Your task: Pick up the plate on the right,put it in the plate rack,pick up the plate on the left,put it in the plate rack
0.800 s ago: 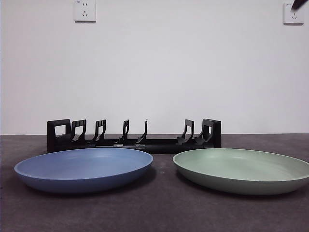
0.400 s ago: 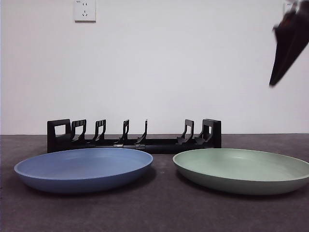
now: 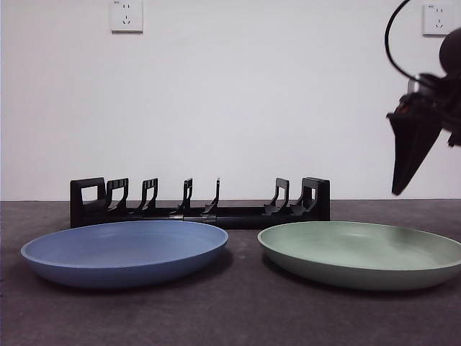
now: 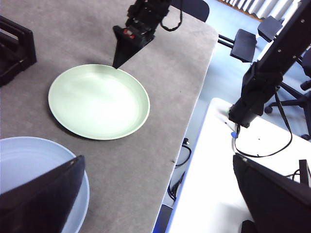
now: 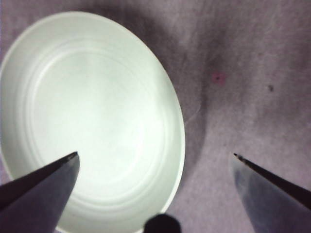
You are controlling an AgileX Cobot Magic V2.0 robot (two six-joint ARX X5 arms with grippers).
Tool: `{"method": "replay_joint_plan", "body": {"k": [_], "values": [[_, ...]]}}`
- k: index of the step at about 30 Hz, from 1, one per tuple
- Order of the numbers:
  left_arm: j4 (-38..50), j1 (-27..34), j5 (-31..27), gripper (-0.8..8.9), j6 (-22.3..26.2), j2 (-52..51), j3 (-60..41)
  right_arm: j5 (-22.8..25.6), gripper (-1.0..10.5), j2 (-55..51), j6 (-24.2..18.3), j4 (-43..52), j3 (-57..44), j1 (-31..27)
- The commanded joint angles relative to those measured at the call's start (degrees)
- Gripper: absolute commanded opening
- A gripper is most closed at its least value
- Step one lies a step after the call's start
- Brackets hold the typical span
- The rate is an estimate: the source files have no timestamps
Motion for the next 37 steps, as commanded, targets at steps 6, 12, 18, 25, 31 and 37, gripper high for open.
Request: {"method": "replay_joint_plan", "body": {"k": [6,12,18,25,31,37], "values": [[1.07,-0.48,0.28,5.65,1.11,1.03,0.11,0.44,4.7,3.98,-0.46,0.72,0.15,0.5],[1.84,-0.48,-1.42,5.65,1.14,1.03,0.11,0.85,3.4,4.66,-0.44,1.27,0.13,0.5],[1.81,-0.48,-3.21,5.65,1.14,1.25,0.11,0.92,3.4,6.01,-0.44,1.31,0.0,1.25],[1.81,-0.48,-5.75,5.65,1.14,1.25,0.11,1.55,1.8,6.75,-0.42,2.21,-0.2,2.99],[1.64,-0.52,-8.17,5.65,1.66,1.25,0.11,1.75,0.8,6.88,-0.22,2.19,-0.2,3.06],[-0.2,-4.26,-19.5,5.65,6.64,2.19,0.11,1.77,-0.2,6.91,-0.24,3.1,-0.2,3.06]]}}
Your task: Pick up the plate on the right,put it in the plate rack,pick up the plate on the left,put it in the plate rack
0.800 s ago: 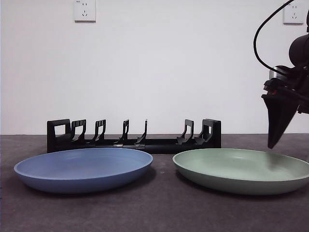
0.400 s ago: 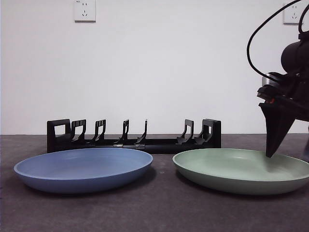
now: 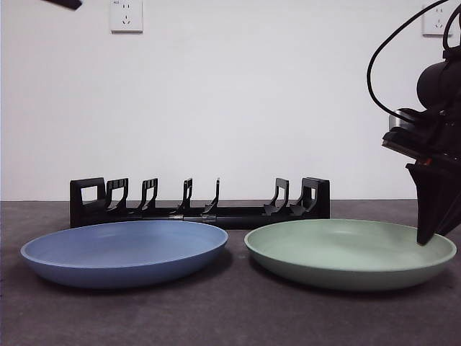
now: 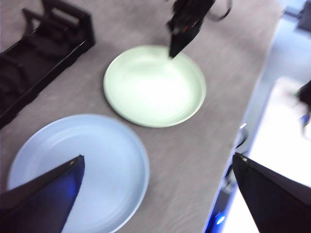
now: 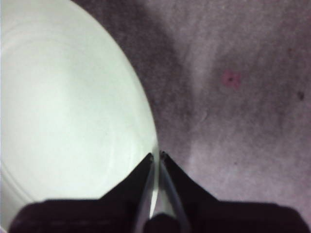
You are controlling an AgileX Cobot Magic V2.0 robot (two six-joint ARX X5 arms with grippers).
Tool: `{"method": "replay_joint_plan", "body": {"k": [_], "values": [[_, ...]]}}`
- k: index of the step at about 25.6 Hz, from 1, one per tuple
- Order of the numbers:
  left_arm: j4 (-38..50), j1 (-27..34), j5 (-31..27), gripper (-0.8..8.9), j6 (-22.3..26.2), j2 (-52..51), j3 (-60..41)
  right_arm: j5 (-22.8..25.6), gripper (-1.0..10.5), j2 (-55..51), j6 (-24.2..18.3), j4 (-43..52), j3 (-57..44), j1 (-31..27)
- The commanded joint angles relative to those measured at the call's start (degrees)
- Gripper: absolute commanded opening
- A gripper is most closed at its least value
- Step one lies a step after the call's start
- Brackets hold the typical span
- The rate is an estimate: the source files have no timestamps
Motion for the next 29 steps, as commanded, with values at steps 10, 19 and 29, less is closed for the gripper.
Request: {"method": "replay_joint_plan", "body": {"k": [10,19,29], "values": [[-0.22,-11.69,-9.44,5.65,10.27,6.36,0.11,-1.27,-0.2,-1.99,-0.24,-1.92,1.36,-0.02],[4.46,-20.87,-19.32,5.65,18.91,12.2,0.11,-8.81,-0.2,-7.67,-1.31,-13.53,12.74,0.07],[16.57,-27.39,-35.93,5.65,35.3,15.23,0.11,-12.92,-0.2,-7.82,-1.7,-21.7,18.86,0.74]]}}
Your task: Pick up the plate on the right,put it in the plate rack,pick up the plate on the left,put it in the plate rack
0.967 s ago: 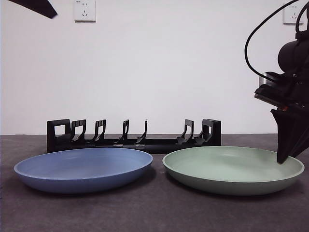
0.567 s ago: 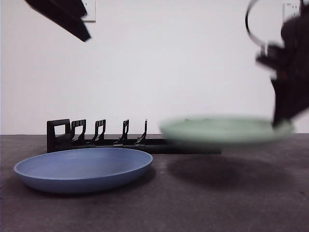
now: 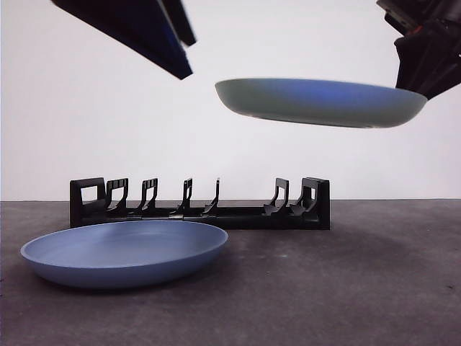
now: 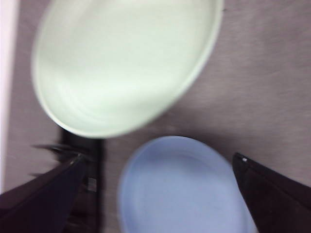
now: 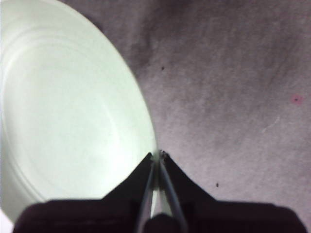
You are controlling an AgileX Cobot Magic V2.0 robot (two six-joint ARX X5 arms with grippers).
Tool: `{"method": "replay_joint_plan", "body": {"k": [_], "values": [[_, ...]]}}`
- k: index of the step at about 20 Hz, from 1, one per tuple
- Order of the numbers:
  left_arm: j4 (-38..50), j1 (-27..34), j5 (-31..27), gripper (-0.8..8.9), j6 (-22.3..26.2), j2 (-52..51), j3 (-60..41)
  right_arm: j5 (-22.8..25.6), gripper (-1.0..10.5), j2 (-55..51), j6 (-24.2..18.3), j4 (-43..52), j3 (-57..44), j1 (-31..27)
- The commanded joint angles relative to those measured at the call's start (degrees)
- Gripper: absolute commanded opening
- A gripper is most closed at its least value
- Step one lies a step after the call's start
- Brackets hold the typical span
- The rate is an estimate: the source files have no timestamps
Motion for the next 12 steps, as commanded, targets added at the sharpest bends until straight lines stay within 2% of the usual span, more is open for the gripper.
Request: {"method": "replay_joint_plan", "body": {"k": [1,5,10,12], "values": [[2.1,-0.94,-0.59,5.65,8.79,0.68,0.11,-1.68,-0.2,0.55,-0.48,-1.01,1.14,0.7],[4.63,-1.64,-1.05,5.64,14.43,1.31,0.11,-1.62,-0.2,0.52,-0.48,-2.51,2.1,2.23],[6.1,-2.43,-1.01,5.52,15.02,1.97,0.11,-1.68,-0.2,0.52,0.46,-2.4,2.12,4.13],[6.08,-2.56,-0.96,4.55,14.97,2.14,0.11,-1.7,-0.2,0.52,0.9,-2.27,2.12,4.9]]}}
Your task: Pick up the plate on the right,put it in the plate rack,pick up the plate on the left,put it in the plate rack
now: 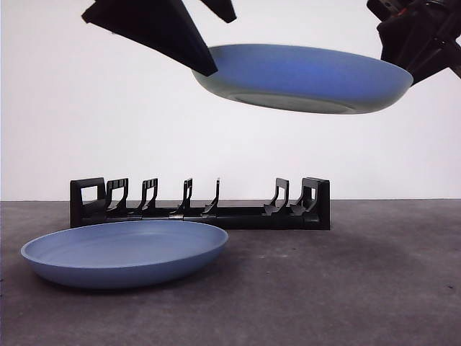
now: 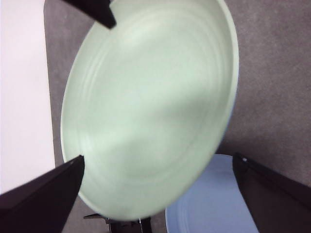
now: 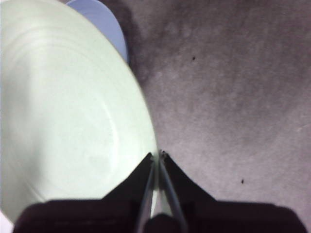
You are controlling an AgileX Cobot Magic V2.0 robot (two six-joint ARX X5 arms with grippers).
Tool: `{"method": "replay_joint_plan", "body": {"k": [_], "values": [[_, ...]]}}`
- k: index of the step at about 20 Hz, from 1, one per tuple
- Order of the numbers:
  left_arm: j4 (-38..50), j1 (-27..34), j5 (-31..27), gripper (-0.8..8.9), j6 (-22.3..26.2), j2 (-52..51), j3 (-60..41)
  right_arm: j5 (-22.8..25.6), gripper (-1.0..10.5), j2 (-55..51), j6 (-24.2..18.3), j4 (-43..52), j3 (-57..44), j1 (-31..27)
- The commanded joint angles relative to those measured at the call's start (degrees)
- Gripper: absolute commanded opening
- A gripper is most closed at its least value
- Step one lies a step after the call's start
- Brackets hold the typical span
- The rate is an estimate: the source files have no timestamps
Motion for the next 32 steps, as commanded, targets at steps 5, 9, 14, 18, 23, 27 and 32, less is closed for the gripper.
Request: {"method": "replay_joint_plan", "body": {"k": [5,9,14,18,23,27,32], "values": [[-0.63,-0.7,0.0,2.29,0.55,0.52,0.11,-0.46,-0.2,0.52,0.92,0.28,0.33,1.07],[-2.1,-1.14,0.37,1.43,0.55,0.52,0.11,-0.44,-0.2,0.52,1.27,0.26,0.33,1.03],[-4.31,-2.25,1.49,0.92,0.55,0.52,0.11,-0.44,-0.2,0.55,1.27,0.48,0.33,1.03],[-5.53,-2.51,1.51,-0.08,0.5,0.52,0.11,-0.42,-0.2,0.52,1.27,0.59,0.33,1.03],[-6.21,-2.51,1.49,-0.08,-0.11,0.52,0.11,0.85,-0.1,0.55,1.25,0.55,0.33,1.03],[-6.29,-2.51,1.53,-0.08,-1.36,0.52,0.11,0.98,-0.1,0.52,1.2,0.76,0.35,1.03],[-6.56,-2.51,1.53,-0.08,-1.77,0.52,0.11,-0.66,0.4,0.52,1.2,2.29,0.42,1.03]]}}
